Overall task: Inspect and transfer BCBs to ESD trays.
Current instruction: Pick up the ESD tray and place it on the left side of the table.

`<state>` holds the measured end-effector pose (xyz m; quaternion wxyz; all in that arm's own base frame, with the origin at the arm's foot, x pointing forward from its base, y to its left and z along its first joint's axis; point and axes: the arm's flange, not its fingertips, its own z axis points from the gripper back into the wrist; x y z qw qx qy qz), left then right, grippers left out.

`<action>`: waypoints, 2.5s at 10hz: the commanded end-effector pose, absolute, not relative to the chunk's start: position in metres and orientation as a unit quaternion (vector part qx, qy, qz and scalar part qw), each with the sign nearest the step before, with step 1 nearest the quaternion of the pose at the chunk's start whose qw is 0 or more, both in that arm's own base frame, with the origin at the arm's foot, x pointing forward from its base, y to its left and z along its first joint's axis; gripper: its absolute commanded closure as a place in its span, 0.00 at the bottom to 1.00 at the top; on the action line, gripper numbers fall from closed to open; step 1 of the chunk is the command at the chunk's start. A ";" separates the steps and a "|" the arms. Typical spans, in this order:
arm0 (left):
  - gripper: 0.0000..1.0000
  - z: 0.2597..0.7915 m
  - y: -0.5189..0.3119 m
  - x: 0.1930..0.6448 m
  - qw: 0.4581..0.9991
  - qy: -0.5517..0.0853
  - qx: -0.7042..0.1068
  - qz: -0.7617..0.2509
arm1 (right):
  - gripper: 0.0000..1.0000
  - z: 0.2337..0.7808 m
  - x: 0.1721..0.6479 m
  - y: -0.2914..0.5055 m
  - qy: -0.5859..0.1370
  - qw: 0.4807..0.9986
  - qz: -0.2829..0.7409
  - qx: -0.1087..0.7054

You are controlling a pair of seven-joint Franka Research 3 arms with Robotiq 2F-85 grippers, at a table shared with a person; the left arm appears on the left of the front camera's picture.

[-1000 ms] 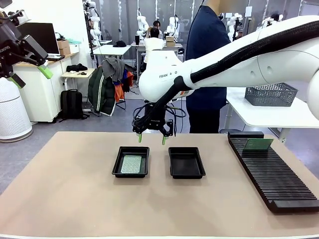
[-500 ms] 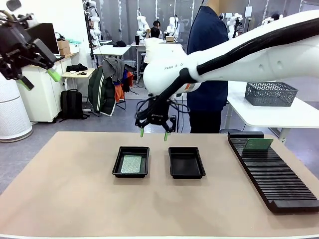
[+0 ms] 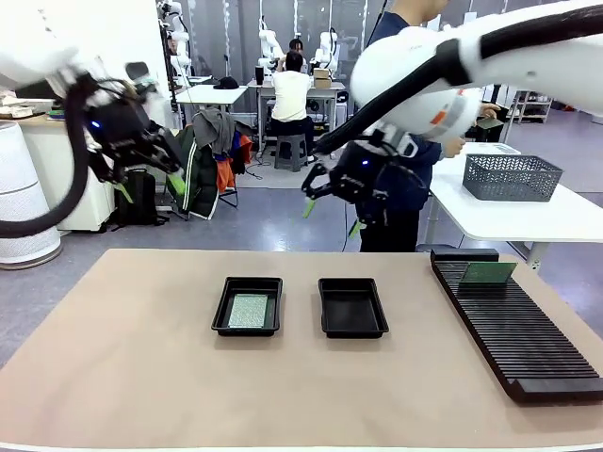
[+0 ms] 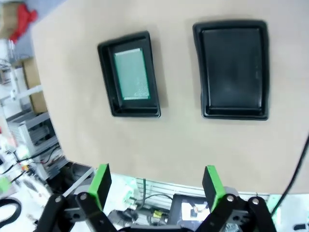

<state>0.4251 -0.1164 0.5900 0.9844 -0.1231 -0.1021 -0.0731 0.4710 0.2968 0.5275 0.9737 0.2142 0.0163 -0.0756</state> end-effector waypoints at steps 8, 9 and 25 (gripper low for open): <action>0.00 0.470 -0.187 0.473 0.994 -0.084 -0.047 -0.044 | 0.00 0.527 0.456 0.198 0.017 0.940 -0.128 0.315; 0.00 0.460 -0.188 0.476 0.994 -0.093 -0.038 -0.044 | 0.00 0.527 0.456 0.198 0.017 0.940 -0.128 0.315; 0.00 0.320 -0.222 0.520 0.995 -0.077 0.010 -0.068 | 0.00 0.527 0.456 0.198 0.017 0.940 -0.128 0.315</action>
